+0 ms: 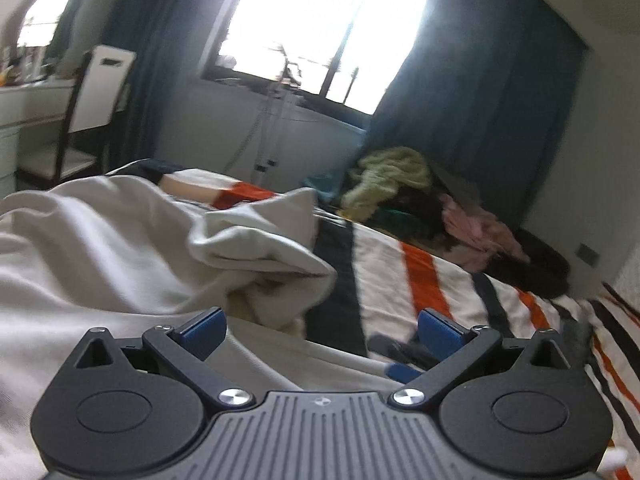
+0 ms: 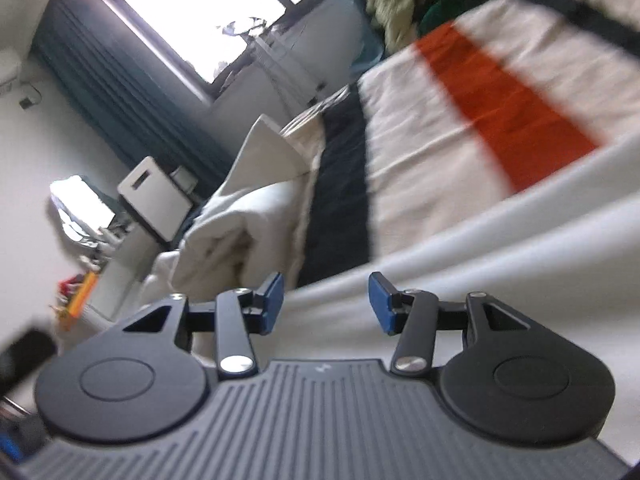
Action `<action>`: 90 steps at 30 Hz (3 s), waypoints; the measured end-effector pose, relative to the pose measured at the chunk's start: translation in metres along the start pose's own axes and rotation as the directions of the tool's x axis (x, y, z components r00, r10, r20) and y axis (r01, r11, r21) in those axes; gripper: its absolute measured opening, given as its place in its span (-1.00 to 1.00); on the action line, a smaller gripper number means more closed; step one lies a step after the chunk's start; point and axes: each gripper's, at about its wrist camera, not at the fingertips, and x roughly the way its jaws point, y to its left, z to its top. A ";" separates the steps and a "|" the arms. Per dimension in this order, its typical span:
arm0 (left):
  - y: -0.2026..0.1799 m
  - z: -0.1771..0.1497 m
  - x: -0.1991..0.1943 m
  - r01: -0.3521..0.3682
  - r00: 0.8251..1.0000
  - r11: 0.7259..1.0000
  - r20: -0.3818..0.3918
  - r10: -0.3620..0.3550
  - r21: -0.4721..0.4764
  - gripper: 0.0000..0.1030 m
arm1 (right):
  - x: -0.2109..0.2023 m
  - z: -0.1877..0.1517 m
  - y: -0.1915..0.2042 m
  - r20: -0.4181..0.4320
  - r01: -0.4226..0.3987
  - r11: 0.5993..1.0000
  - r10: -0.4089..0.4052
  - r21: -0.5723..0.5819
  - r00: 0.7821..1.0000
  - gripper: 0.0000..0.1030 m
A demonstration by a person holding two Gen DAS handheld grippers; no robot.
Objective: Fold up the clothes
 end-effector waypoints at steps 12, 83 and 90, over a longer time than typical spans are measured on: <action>0.056 0.003 0.052 -0.103 0.994 0.979 -0.049 0.096 -0.174 0.99 | 0.148 0.030 0.088 -0.103 0.065 0.928 -0.110 -0.367 0.989 -0.38; 0.010 -0.029 0.082 -0.052 0.994 0.989 -0.106 0.037 -0.140 0.98 | -0.114 0.138 -0.201 0.273 0.371 0.857 -0.476 0.357 0.836 -0.35; 0.016 -0.007 0.096 -0.011 0.989 0.976 -0.144 -0.021 -0.218 0.97 | -0.134 0.116 -0.221 0.258 0.147 0.824 -0.334 0.547 0.907 0.32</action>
